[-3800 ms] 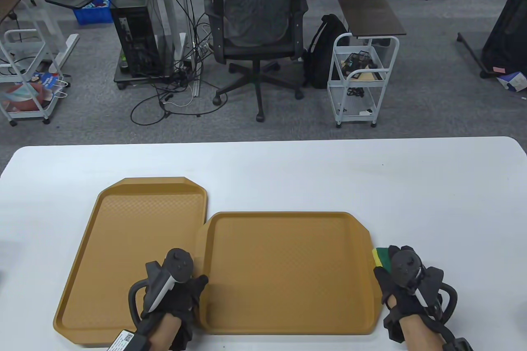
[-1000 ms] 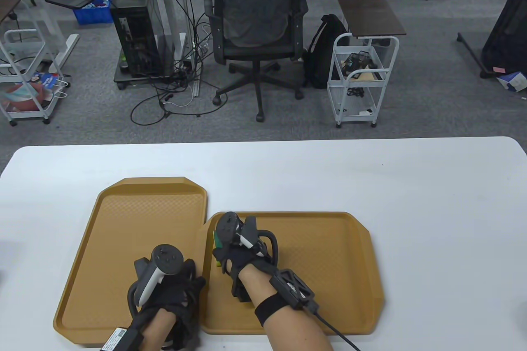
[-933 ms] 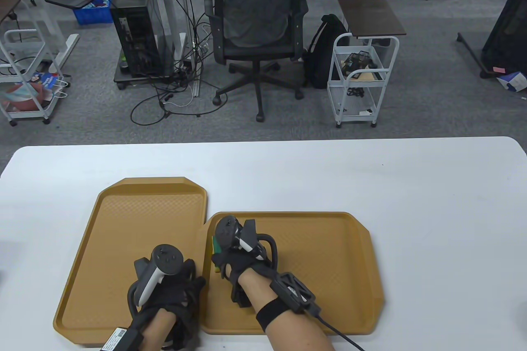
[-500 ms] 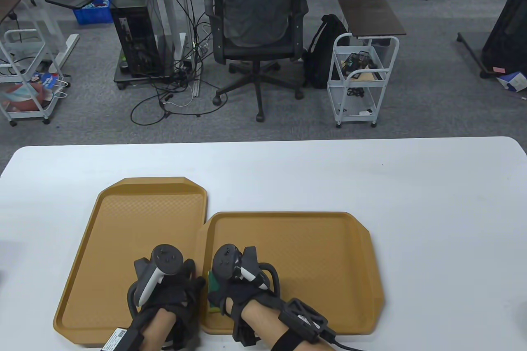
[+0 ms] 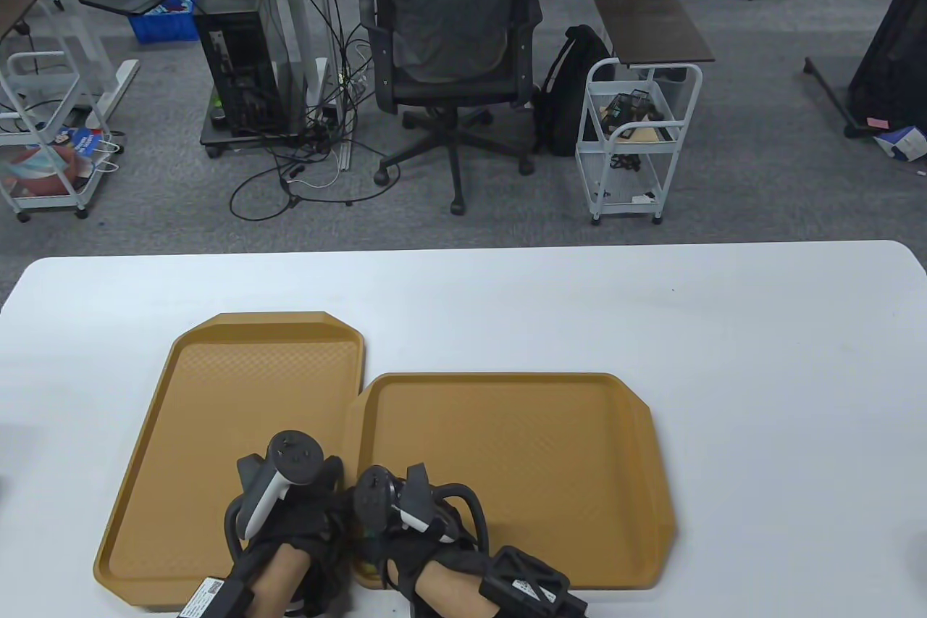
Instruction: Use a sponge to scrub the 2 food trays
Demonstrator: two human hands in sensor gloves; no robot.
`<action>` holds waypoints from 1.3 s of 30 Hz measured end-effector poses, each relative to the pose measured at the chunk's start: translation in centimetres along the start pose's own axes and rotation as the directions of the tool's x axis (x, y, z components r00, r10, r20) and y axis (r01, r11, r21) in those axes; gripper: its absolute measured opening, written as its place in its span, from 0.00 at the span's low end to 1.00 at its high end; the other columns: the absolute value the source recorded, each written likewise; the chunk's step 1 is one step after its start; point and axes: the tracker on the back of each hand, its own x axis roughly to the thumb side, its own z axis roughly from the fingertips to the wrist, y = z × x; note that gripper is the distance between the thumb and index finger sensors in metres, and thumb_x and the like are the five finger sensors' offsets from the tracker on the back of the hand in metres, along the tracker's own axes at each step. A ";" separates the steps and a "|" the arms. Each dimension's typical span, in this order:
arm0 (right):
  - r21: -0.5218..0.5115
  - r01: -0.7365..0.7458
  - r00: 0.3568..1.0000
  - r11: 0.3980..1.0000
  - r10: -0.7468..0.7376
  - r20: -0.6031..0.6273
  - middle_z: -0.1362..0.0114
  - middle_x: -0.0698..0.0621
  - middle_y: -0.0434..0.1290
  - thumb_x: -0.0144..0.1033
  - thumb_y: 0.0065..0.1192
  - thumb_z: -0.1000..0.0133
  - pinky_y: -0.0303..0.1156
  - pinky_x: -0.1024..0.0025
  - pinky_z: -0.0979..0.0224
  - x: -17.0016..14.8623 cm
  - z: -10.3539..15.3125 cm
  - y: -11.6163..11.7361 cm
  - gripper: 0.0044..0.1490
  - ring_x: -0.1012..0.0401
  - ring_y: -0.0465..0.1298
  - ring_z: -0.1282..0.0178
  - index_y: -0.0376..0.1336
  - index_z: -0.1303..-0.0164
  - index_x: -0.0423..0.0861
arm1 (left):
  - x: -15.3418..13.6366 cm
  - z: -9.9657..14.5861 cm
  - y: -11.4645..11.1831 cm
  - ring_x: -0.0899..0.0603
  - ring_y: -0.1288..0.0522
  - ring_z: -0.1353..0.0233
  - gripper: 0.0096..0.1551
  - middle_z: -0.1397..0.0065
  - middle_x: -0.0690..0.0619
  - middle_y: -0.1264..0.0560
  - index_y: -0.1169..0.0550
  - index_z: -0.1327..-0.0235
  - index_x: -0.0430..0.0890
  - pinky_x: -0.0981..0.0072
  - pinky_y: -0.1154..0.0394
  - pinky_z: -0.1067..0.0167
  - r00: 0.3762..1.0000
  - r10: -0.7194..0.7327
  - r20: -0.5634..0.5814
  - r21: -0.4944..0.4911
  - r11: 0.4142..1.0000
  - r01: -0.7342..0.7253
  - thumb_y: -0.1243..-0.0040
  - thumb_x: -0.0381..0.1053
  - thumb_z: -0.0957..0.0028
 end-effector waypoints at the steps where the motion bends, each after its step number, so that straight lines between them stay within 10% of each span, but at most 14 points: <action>1: -0.002 -0.002 1.000 1.000 0.002 0.001 0.19 0.42 0.59 0.53 0.74 0.51 0.77 0.51 0.42 -0.3 0.1 0.0 0.48 0.49 0.76 0.48 0.59 0.23 0.47 | 0.0 0.0 0.0 0.43 0.17 0.54 0.40 0.50 0.52 0.16 0.29 0.25 0.53 0.48 0.24 0.41 1.000 0.001 0.000 -0.001 1.000 -0.001 0.33 0.61 0.53; 25: -0.091 -0.177 0.968 0.980 0.157 -0.197 0.19 0.44 0.63 0.51 0.75 0.51 0.74 0.46 0.34 -17.7 9.4 -2.6 0.44 0.47 0.75 0.39 0.62 0.26 0.49 | 0.0 0.1 -0.1 0.43 0.17 0.54 0.40 0.50 0.52 0.16 0.29 0.25 0.53 0.48 0.25 0.41 1.000 -0.009 -0.001 0.003 1.000 0.009 0.33 0.61 0.53; 39: -0.154 -0.381 0.901 0.912 0.328 -0.285 0.20 0.44 0.66 0.48 0.75 0.51 0.75 0.46 0.33 -20.5 12.3 -2.5 0.40 0.47 0.76 0.38 0.66 0.29 0.48 | 0.1 0.1 -0.1 0.43 0.17 0.54 0.40 0.50 0.52 0.16 0.29 0.25 0.53 0.48 0.25 0.41 1.000 -0.019 -0.001 0.011 1.000 0.019 0.34 0.61 0.53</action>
